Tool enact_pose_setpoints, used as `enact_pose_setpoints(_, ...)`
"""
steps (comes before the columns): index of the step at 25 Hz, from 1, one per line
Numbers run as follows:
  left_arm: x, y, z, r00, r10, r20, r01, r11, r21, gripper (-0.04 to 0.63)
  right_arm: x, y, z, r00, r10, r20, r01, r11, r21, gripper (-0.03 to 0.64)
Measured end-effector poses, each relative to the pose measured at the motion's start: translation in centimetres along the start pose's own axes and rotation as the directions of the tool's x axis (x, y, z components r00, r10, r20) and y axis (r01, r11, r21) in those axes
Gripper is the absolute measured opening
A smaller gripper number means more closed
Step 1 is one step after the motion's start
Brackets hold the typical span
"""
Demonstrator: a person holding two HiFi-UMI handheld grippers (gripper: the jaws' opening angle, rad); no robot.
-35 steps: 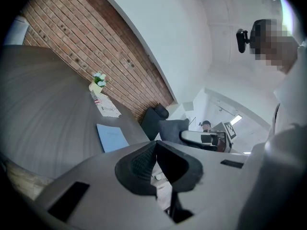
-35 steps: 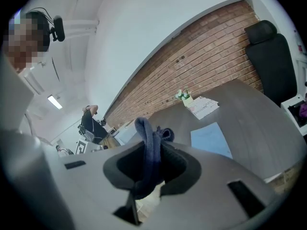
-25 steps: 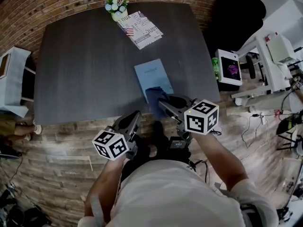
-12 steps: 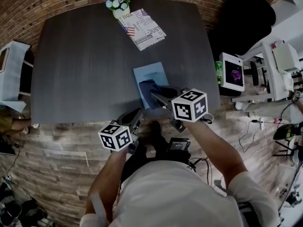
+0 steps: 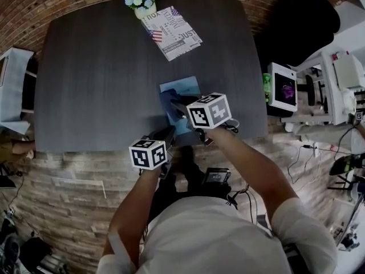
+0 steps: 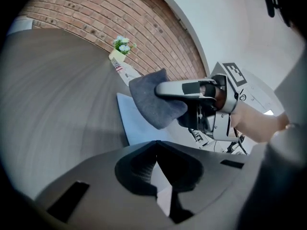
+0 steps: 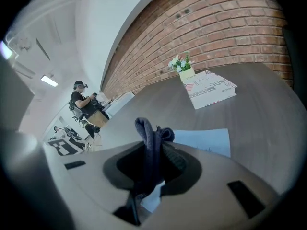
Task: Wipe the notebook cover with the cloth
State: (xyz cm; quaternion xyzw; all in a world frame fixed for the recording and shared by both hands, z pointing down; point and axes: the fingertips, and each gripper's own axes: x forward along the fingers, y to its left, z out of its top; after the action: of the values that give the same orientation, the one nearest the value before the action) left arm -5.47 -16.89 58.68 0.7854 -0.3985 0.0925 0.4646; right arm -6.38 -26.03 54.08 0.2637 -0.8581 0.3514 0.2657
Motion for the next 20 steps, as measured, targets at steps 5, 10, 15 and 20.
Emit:
enact_pose_setpoints(5, 1.5, 0.8, -0.6, 0.997, 0.043, -0.065, -0.043, 0.999, -0.002, 0.008, 2.6, -1.4, 0.0, 0.999, -0.020, -0.041, 0.021, 0.999, 0.028, 0.083)
enact_pose_setpoints(10, 2.6, 1.3, -2.0, 0.987, 0.067, -0.149, -0.068, 0.998, -0.004, 0.009, 4.8, -2.5, 1.0, 0.998, -0.039, -0.052, 0.041, 0.998, 0.043, 0.083)
enact_pose_setpoints(15, 3.1, 1.7, -2.3, 0.977, 0.101, -0.187, -0.101, 0.995, 0.011, 0.009, 6.6, -4.2, 1.0, 0.992, -0.088, -0.092, 0.092, 0.995, 0.032, 0.083)
enact_pose_setpoints(20, 3.2, 1.7, -2.3, 0.976, 0.089, -0.199, -0.090, 0.996, 0.004, 0.009, 6.8, -5.9, 0.3, 0.987, -0.118, -0.113, 0.121, 0.993, 0.011, 0.084)
